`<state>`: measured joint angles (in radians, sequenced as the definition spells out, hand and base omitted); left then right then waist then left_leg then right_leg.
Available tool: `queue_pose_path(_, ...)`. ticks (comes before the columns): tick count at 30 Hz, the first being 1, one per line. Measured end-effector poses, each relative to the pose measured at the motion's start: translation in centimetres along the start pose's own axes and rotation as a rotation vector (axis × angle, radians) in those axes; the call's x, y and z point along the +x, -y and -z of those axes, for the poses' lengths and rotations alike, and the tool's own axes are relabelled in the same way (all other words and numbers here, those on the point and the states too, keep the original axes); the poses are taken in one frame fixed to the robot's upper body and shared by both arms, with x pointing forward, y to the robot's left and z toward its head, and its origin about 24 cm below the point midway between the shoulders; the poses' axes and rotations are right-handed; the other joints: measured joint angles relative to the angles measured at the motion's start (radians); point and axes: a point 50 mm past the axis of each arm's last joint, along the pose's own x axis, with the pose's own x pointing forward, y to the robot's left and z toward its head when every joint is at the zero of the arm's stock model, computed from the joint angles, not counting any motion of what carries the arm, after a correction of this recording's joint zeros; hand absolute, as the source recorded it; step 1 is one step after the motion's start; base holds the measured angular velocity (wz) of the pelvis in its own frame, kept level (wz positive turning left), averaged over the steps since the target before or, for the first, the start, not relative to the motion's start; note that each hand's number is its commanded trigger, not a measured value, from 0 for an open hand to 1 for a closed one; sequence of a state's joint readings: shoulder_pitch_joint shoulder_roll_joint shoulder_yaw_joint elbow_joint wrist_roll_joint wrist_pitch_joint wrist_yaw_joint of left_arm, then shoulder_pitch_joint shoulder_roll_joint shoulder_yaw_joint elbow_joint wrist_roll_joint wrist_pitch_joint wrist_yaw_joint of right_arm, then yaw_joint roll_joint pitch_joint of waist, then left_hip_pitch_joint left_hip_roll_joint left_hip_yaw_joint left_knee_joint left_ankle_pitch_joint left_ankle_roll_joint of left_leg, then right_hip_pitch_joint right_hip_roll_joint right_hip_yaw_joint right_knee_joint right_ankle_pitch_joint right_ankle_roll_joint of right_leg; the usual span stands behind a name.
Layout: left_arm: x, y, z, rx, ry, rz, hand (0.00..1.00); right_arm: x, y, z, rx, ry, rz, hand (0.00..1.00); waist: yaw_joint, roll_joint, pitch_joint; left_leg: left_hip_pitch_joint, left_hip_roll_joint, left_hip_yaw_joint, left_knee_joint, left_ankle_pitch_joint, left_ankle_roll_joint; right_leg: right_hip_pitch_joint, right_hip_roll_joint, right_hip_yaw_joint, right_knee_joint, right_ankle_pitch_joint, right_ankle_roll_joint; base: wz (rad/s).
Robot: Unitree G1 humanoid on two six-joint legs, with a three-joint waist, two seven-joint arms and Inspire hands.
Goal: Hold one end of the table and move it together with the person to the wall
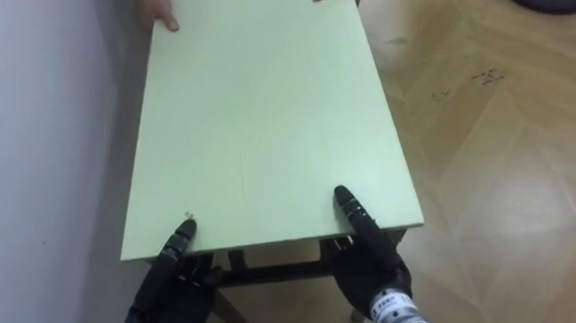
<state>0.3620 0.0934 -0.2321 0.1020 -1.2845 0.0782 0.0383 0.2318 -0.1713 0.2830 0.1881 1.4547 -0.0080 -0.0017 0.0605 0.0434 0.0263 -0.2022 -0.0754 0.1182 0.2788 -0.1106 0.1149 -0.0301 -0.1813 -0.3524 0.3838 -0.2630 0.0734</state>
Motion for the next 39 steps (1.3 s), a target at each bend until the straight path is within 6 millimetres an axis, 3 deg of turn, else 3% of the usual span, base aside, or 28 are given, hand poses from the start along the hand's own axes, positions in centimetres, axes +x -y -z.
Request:
queue_pose_path(4, 0.0, -0.6, 0.0, 0.009, -0.001, 0.0, 1.0, -0.3, 0.3, 0.5, 0.004, 0.004, 0.012, 1.0, -0.026, -0.01, 0.0002, 0.017, -0.025, -0.028, -0.012, 0.005, 0.009, 0.038, 0.01, 0.078, -0.064, 0.001, 0.002, 0.21)
queue_pose_path(7, -0.1, -0.7, 0.0, 0.031, -0.005, 0.006, 1.0, -0.3, 0.6, 0.5, 0.015, 0.0, 0.02, 1.0, -0.025, -0.021, -0.0006, 0.022, -0.027, -0.026, -0.015, 0.005, 0.011, 0.057, 0.017, 0.105, -0.104, 0.015, 0.016, 0.0)
queue_pose_path(13, -0.1, -1.2, -0.2, 0.048, -0.006, 0.007, 1.0, -0.2, 1.0, 0.8, 0.023, -0.008, 0.018, 1.0, -0.015, -0.034, -0.005, 0.034, -0.024, -0.015, -0.026, 0.007, 0.014, 0.072, 0.021, 0.107, -0.132, 0.026, 0.018, -0.07)
queue_pose_path(18, -0.1, -1.6, -0.2, 0.055, -0.011, 0.016, 1.0, -0.2, 1.4, 1.0, 0.024, -0.013, 0.007, 1.0, -0.01, -0.037, -0.0068, 0.038, -0.022, -0.016, -0.029, 0.007, 0.014, 0.087, 0.031, 0.13, -0.164, 0.039, 0.015, -0.01)
queue_pose_path(29, -0.1, -2.0, -0.1, 0.057, -0.018, 0.039, 1.0, -0.5, 1.7, 1.2, 0.017, -0.005, -0.005, 1.0, -0.004, -0.037, -0.0083, 0.047, -0.022, -0.016, -0.042, 0.007, 0.013, 0.087, 0.031, 0.132, -0.165, 0.04, 0.014, 0.0)
queue_pose_path(30, -0.1, -2.0, -0.1, 0.057, -0.018, 0.04, 0.88, -0.5, 1.7, 1.2, 0.017, -0.006, -0.005, 0.7, -0.003, -0.037, -0.0083, 0.047, -0.022, -0.016, -0.043, 0.007, 0.013, 0.087, 0.032, 0.132, -0.165, 0.04, 0.013, 0.0)
queue_pose_path(31, -0.2, -2.1, -0.1, 0.056, -0.019, 0.04, 0.64, -0.5, 1.8, 1.2, 0.018, -0.008, -0.003, 0.0, -0.003, -0.037, -0.0083, 0.051, -0.022, -0.016, -0.044, 0.007, 0.013, 0.089, 0.032, 0.133, -0.165, 0.04, 0.013, 0.0)
queue_pose_path(32, -0.2, -2.2, 0.0, 0.056, -0.022, 0.038, 0.52, -0.6, 1.9, 1.3, 0.02, -0.008, 0.0, 0.0, -0.003, -0.037, -0.0083, 0.055, -0.022, -0.016, -0.045, 0.007, 0.013, 0.093, 0.032, 0.133, -0.165, 0.04, 0.013, 0.0)
queue_pose_path(33, -0.2, -2.2, 0.0, 0.055, -0.022, 0.037, 0.06, -0.6, 1.9, 1.3, 0.021, -0.008, 0.001, 0.0, -0.003, -0.037, -0.0083, 0.058, -0.022, -0.016, -0.046, 0.007, 0.013, 0.095, 0.032, 0.134, -0.166, 0.041, 0.013, 0.0)
queue_pose_path(34, -0.1, -2.3, 0.0, 0.054, -0.024, 0.038, 0.0, -0.6, 2.0, 1.3, 0.024, -0.011, 0.001, 0.0, -0.002, -0.037, -0.0088, 0.062, -0.022, -0.016, -0.048, 0.007, 0.013, 0.097, 0.032, 0.135, -0.167, 0.041, 0.013, 0.0)
queue_pose_path(36, -0.1, -2.5, 0.0, 0.052, -0.03, 0.042, 0.0, -0.6, 2.3, 1.4, 0.026, -0.016, -0.011, 0.0, -0.001, -0.035, -0.0095, 0.067, -0.022, -0.016, -0.051, 0.007, 0.013, 0.1, 0.032, 0.146, -0.168, 0.041, 0.013, 0.0)
queue_pose_path(39, -0.1, -2.8, -0.3, 0.201, -0.059, 0.048, 0.0, -1.1, 2.9, 1.1, -0.005, -0.026, -0.058, 0.0, -0.003, -0.026, -0.014, 0.068, -0.023, -0.014, -0.055, 0.008, 0.012, 0.099, 0.032, 0.155, -0.167, 0.041, 0.013, -0.07)
